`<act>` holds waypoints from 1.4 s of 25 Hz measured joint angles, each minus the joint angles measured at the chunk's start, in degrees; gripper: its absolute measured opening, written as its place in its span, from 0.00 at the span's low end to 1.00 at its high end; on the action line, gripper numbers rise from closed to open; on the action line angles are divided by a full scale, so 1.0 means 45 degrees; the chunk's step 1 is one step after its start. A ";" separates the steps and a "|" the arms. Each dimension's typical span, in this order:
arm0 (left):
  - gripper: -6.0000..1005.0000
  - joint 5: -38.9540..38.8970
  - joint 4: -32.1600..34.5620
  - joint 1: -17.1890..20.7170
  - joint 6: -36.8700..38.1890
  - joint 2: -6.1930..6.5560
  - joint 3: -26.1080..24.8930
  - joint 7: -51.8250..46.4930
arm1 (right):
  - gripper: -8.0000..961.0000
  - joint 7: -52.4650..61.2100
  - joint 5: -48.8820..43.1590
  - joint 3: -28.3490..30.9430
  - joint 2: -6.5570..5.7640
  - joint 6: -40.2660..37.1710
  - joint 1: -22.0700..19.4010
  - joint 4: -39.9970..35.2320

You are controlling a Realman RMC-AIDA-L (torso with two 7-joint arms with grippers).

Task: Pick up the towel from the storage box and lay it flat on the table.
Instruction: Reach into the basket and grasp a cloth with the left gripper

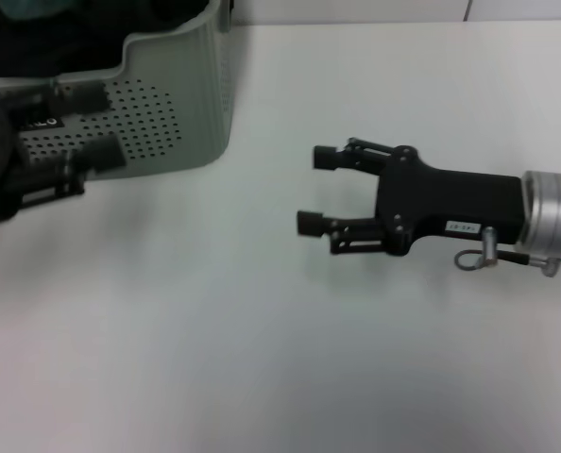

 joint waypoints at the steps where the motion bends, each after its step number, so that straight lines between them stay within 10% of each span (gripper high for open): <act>1: 0.65 -0.0093 0.0728 0.0020 -0.0015 -0.0158 -0.0011 -0.0445 | 0.92 -0.0021 0.0051 0.0096 -0.0002 -0.0063 -0.0094 0.0005; 13: 0.65 0.3043 0.8957 -0.0040 -0.5580 -0.1037 0.0002 -0.5300 | 0.92 -0.0187 0.0949 0.0049 -0.0004 -0.0061 -0.0764 0.0440; 24: 0.64 0.8772 0.8850 -0.1493 -0.8220 -0.1068 0.0998 -0.7598 | 0.92 -0.0319 0.1369 -0.0292 -0.0003 0.0361 -0.0860 0.0811; 35: 0.61 0.9982 0.7784 -0.1632 -0.8571 -0.1074 0.1328 -0.7933 | 0.92 -0.0378 0.1413 -0.0274 0.0002 0.0105 -0.0743 0.0830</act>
